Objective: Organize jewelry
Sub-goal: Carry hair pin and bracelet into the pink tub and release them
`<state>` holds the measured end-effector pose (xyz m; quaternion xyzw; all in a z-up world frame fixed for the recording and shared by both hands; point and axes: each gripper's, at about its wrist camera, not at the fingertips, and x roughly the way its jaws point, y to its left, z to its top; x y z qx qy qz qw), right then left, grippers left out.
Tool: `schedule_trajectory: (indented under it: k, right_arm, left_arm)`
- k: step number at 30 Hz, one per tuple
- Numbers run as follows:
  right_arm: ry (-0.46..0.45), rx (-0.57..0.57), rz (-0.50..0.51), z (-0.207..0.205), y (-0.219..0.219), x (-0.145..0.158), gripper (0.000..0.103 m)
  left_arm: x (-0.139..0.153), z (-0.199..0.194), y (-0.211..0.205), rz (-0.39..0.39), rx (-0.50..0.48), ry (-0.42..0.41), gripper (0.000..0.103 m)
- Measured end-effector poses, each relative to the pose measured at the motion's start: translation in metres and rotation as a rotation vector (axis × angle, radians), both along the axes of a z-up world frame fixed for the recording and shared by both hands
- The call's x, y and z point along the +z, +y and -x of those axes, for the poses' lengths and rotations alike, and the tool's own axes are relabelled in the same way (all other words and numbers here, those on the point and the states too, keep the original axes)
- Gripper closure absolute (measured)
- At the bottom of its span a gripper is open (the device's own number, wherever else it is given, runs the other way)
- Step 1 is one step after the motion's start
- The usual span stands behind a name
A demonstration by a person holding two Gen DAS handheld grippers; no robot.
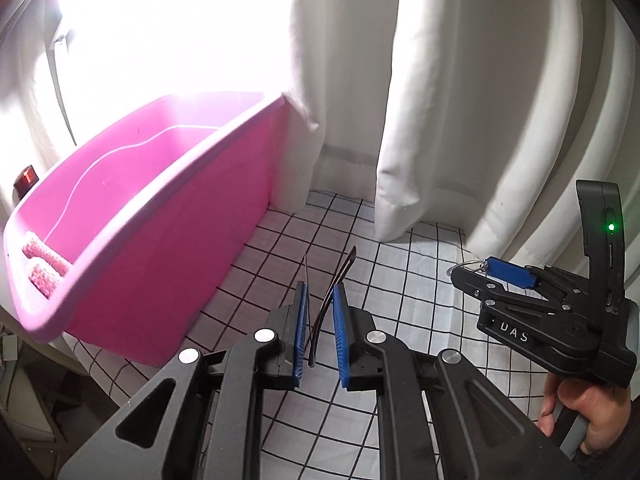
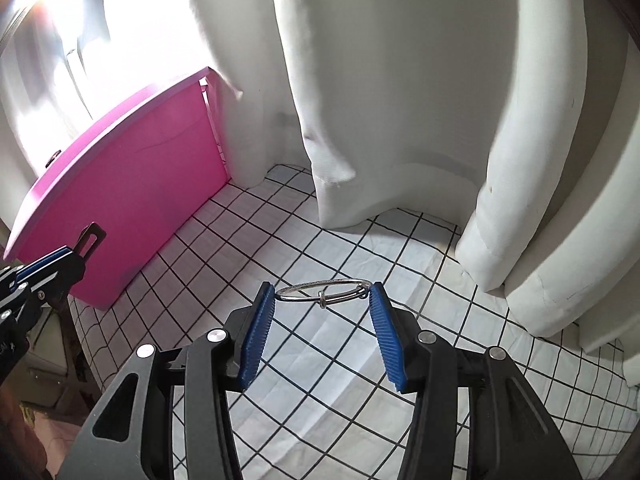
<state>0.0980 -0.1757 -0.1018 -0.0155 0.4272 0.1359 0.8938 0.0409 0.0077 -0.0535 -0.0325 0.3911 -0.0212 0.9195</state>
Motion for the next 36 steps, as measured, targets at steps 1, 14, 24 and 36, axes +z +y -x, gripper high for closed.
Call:
schedule_trajectory:
  k: [1,14,24,36]
  right_arm:
    - [-0.011,-0.004,0.000,0.002,0.005,0.007,0.056]
    - [-0.175,0.064,-0.027,0.003,0.105,0.096,0.056]
    - [-0.236,0.199,-0.039,-0.019,0.201,0.124,0.056]
    - [-0.162,0.300,-0.004,-0.055,0.276,0.109,0.056]
  left_arm:
    - [0.006,0.000,0.005,0.004,-0.005,-0.014,0.090]
    - [0.069,-0.004,0.101,0.030,0.033,-0.145,0.090]
    - [0.080,-0.018,0.186,-0.029,0.153,-0.161,0.090]
    - [0.054,-0.043,0.239,0.000,0.223,-0.031,0.089]
